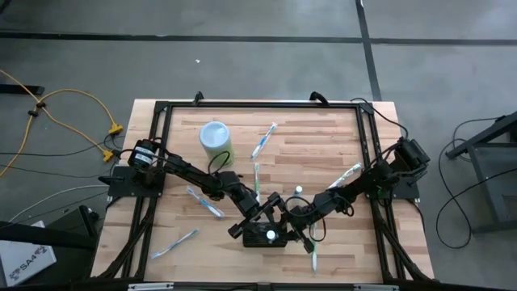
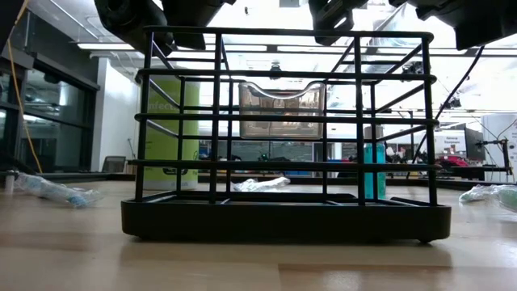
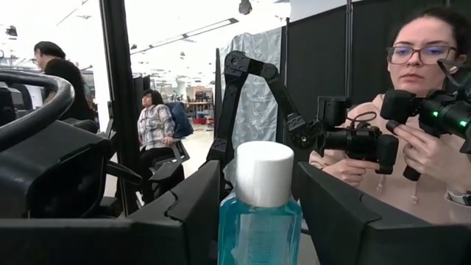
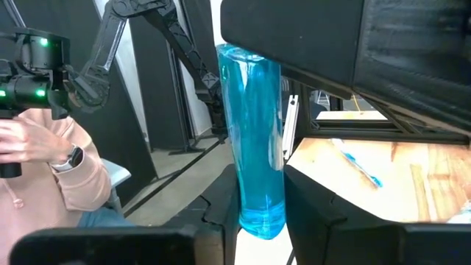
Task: Pick & Place toothbrushing station
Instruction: Put the bottom mouthwash into the mesh organizer
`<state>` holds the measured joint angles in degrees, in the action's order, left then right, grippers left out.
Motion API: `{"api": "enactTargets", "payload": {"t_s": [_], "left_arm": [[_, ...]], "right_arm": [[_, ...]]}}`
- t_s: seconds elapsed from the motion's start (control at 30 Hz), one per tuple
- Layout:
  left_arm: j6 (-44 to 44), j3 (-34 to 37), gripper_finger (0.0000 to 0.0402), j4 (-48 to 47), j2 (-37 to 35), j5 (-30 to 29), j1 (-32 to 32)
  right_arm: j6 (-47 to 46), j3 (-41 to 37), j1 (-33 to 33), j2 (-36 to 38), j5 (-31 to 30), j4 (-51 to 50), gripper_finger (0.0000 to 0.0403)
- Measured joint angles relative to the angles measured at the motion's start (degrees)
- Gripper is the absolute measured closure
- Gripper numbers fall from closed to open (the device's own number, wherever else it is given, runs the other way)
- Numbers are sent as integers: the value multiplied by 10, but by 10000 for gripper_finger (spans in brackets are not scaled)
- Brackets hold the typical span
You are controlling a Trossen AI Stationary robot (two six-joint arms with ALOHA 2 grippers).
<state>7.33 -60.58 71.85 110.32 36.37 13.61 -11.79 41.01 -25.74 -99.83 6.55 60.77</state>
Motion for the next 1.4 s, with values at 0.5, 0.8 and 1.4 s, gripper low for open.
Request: {"api": "enactTargets", "payload": {"t_s": [0.5,0.8,1.4], "left_arm": [[15,0,222,4,0,5,-3],[79,0,222,9,0,34,-23],[95,1,222,-16,-22,59,-42]], "right_arm": [[0,0,0,0,0,-1,325],[-4,0,0,0,0,-2,323],[-5,0,0,0,0,-6,324]]}}
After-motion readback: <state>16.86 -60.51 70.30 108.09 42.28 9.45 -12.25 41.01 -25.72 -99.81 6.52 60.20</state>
